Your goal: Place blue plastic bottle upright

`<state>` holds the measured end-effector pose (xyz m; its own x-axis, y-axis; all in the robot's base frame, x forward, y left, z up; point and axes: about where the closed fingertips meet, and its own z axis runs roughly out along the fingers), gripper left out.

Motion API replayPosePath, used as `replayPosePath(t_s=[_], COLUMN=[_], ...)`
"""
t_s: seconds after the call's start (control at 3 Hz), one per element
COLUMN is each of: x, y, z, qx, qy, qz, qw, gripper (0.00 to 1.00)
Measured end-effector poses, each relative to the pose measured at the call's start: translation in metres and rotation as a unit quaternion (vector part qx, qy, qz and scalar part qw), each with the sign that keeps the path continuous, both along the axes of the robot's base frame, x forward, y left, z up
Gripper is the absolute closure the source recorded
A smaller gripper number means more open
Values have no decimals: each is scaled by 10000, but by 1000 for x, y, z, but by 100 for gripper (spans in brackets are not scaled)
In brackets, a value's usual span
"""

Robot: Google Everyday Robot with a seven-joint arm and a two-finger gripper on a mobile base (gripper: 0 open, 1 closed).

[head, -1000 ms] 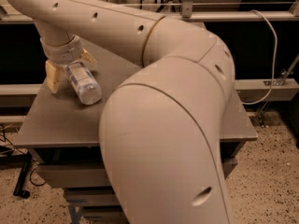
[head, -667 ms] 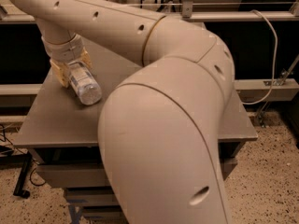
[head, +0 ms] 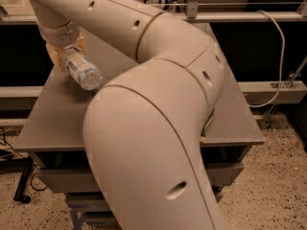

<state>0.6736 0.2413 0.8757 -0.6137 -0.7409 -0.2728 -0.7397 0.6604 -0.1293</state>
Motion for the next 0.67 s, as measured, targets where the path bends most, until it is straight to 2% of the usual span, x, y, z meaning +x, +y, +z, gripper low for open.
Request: replayPosePath(t_s=[0.33, 0.67], x=[21, 34], y=[12, 11], z=[31, 63], qx=[666, 1605], qy=[-266, -621], qz=[321, 636], qw=[9969, 9830], gripper=[100, 100])
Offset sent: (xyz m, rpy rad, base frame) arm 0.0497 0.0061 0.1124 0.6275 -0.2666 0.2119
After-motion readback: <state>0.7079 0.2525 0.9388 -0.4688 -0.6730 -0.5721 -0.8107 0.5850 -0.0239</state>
